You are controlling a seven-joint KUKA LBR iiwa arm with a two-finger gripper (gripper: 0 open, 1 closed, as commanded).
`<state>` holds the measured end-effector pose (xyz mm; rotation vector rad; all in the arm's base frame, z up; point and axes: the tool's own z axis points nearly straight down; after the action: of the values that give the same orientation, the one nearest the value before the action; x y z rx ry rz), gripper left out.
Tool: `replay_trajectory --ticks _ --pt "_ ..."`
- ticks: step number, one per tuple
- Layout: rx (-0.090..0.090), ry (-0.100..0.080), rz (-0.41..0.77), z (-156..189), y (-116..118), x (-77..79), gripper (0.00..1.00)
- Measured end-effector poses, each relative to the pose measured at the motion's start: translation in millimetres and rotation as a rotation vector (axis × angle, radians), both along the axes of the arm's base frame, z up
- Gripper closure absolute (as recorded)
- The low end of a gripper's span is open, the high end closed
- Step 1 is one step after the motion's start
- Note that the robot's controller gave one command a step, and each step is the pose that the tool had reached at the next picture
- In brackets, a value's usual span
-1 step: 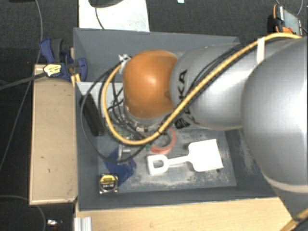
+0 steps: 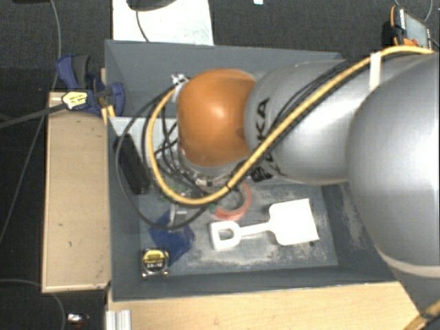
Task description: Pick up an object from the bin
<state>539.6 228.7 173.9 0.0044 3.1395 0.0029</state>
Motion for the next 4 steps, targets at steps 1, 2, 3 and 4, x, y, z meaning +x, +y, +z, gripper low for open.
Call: replay_trajectory --ticks 1,2,3,4 --pt "-0.003 0.004 -0.143 -106.0 -20.3 -19.5 0.0" --pt "0.006 -0.009 -0.186 -41.6 -11.7 -25.4 0.0" --pt "-0.003 0.006 -0.194 -73.8 -24.6 -21.9 0.0" --pt "0.007 -0.011 -0.315 -103.3 -19.7 -31.8 0.0"
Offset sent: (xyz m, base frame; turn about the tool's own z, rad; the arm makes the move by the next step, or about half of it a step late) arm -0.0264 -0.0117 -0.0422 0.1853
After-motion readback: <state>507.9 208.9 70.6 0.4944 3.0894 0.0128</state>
